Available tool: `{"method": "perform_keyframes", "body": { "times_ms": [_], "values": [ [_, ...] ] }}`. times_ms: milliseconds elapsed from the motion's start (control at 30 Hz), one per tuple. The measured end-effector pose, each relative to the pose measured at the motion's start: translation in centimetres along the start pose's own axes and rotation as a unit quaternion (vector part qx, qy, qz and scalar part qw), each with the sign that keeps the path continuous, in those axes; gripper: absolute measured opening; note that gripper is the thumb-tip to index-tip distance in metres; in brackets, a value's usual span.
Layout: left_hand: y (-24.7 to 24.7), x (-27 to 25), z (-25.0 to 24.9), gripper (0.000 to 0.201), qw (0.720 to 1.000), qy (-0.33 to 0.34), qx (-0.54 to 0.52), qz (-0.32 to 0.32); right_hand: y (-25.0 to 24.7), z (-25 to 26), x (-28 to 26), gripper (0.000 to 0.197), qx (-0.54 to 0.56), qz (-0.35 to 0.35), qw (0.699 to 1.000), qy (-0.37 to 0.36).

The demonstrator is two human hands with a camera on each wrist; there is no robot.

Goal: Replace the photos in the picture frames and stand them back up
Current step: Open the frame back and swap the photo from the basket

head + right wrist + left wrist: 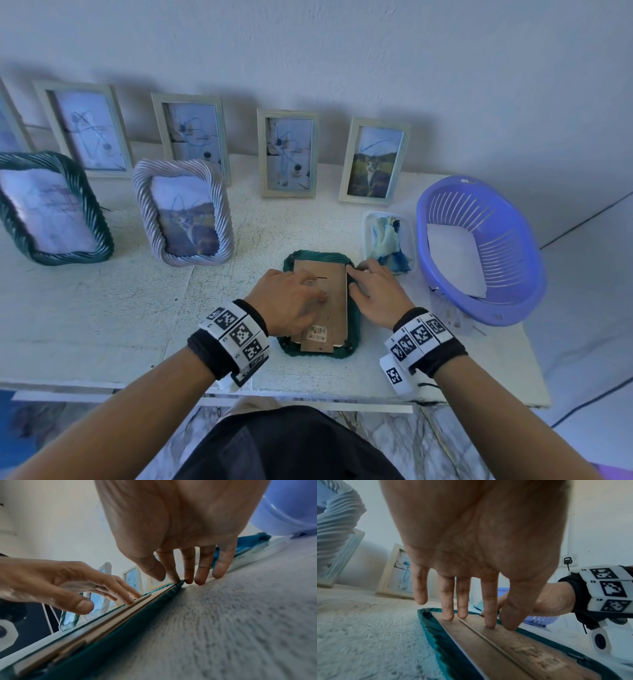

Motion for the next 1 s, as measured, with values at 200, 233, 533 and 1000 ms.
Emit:
{"method": "perform_keyframes", "body": {
  "times_ms": [200,233,533,1000],
  "values": [
    [-0.1,-0.1,0.0,0.045,1.000,-0.003,0.000,0.011,0.2,-0.9,0.3,0.042,0.091,-0.007,0.996,0.003],
    [-0.1,-0.1,0.0,0.046,1.000,-0.003,0.000,0.012,0.3,-1.0,0.4,0.042,0.108,-0.011,0.994,0.003],
    [-0.5,-0.3,-0.4,0.046,1.000,-0.005,-0.010,0.018,-0.6,-1.4,1.2,0.034,0.115,-0.028,0.993,0.003],
    [-0.2,-0.2,-0.1,0.048,1.000,0.004,-0.003,0.015,-2.9,0.1,4.9,0.022,-0.131,0.027,0.984,-0.116]
  ]
}}
Point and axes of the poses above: each hand's wrist, its own x-axis towards the middle knuckle, its own y-axis out of the palm, z = x × y, the point moved 2 cm from there along x, towards the middle knuckle, and after that the axes turned 14 degrees about -x, right-handed, at the moved point
